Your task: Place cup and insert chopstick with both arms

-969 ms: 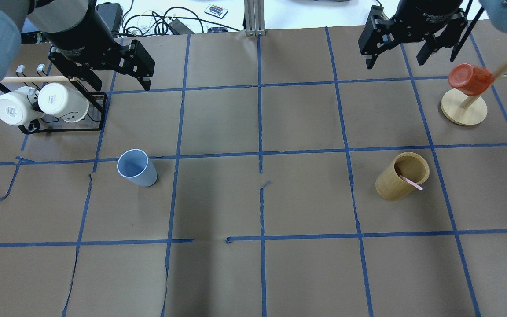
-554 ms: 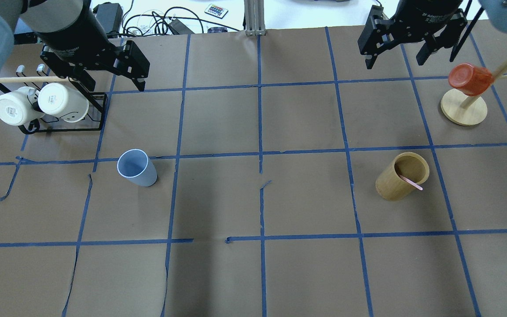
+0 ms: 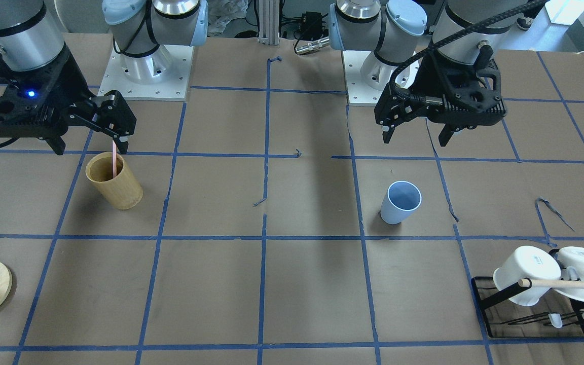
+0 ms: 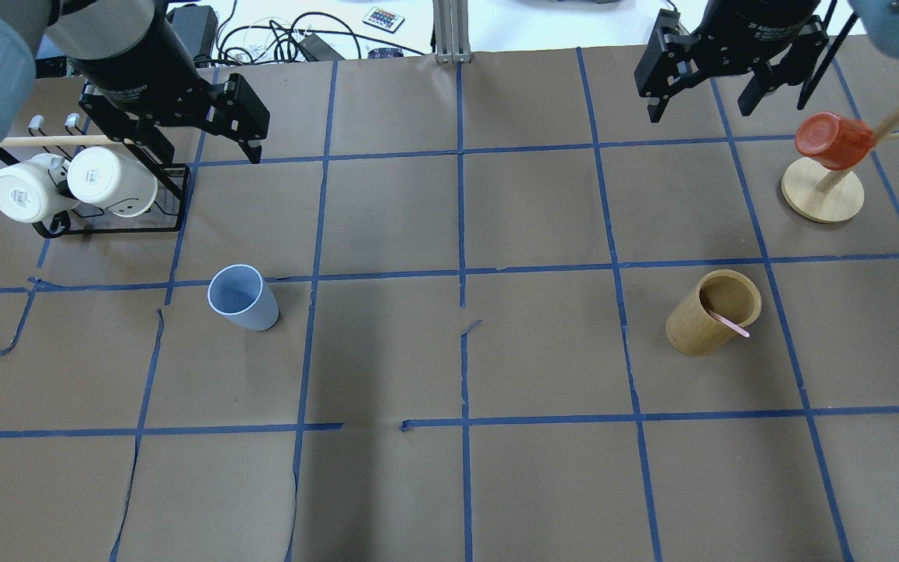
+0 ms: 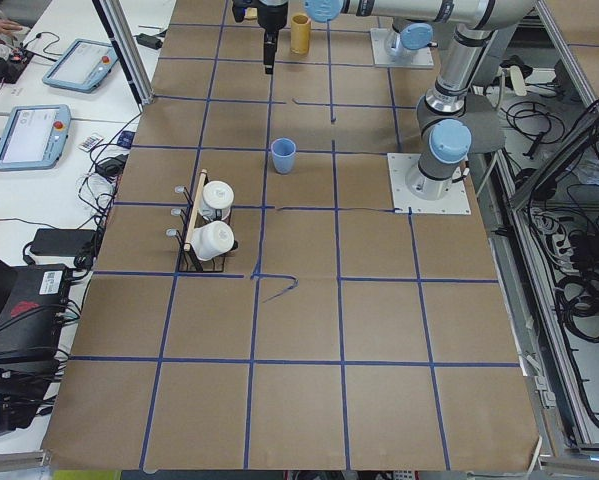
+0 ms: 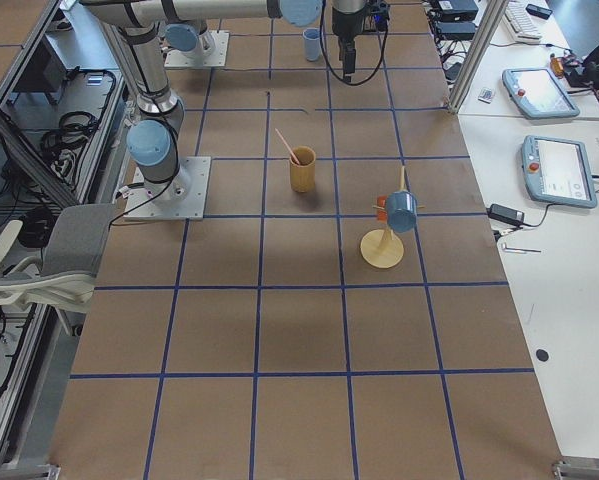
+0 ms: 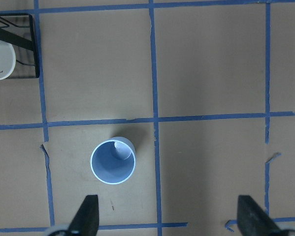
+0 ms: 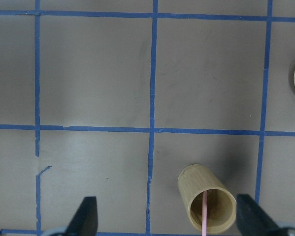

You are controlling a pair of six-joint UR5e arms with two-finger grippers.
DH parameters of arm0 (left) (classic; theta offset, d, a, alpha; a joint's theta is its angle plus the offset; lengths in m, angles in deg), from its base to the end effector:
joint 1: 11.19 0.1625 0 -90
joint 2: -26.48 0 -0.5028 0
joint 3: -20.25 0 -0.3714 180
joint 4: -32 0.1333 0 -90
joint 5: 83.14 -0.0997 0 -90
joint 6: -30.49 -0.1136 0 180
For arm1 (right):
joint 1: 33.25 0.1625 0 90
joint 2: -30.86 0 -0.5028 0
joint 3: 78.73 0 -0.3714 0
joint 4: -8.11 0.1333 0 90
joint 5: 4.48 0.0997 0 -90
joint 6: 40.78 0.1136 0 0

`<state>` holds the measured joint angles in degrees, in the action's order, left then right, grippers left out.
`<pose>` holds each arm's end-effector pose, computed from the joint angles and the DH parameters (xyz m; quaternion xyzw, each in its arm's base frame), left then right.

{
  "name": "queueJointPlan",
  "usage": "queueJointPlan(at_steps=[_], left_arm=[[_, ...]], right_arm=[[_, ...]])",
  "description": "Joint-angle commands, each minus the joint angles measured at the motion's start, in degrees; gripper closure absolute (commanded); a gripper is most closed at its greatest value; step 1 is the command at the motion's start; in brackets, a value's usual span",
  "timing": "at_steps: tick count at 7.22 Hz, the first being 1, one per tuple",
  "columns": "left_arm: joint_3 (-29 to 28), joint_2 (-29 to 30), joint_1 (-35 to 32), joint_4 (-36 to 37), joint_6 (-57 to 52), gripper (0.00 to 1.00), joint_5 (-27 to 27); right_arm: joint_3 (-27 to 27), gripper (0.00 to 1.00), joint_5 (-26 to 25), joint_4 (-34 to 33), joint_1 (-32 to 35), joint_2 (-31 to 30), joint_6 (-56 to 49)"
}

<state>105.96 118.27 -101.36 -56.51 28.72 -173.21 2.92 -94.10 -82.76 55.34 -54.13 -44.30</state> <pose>-0.1346 -0.4937 0.5749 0.0169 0.9993 -0.0348 0.0011 0.1212 -0.5256 0.5790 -0.0185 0.9991 -0.0368 0.0017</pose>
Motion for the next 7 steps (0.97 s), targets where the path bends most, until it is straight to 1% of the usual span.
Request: queueJointPlan(at_steps=[1,3,4,5,6,7], left_arm=[[0.3,-0.1,0.0,0.0,0.0,0.00,0.0],[0.9,0.2,1.2,0.0,-1.2,0.00,-0.2],[1.7,0.7,2.4,0.2,-4.4,0.00,-0.4],[5.0,0.9,4.6,0.9,-9.0,0.00,-0.2],[9.9,1.2,9.3,5.3,-13.3,0.00,0.1],[16.0,2.8,12.8,15.4,-19.8,0.00,0.6]], right_arm=[[0.0,0.00,0.0,0.0,0.0,0.0,0.0],[0.0,0.00,0.1,0.0,0.0,0.0,0.0],[0.0,0.00,-0.2,0.0,0.0,0.0,0.0],[0.0,0.00,-0.2,0.0,0.0,0.0,0.0],[0.0,0.00,-0.2,0.0,0.0,0.0,0.0],[0.0,0.00,-0.2,0.0,0.0,0.0,0.0]])
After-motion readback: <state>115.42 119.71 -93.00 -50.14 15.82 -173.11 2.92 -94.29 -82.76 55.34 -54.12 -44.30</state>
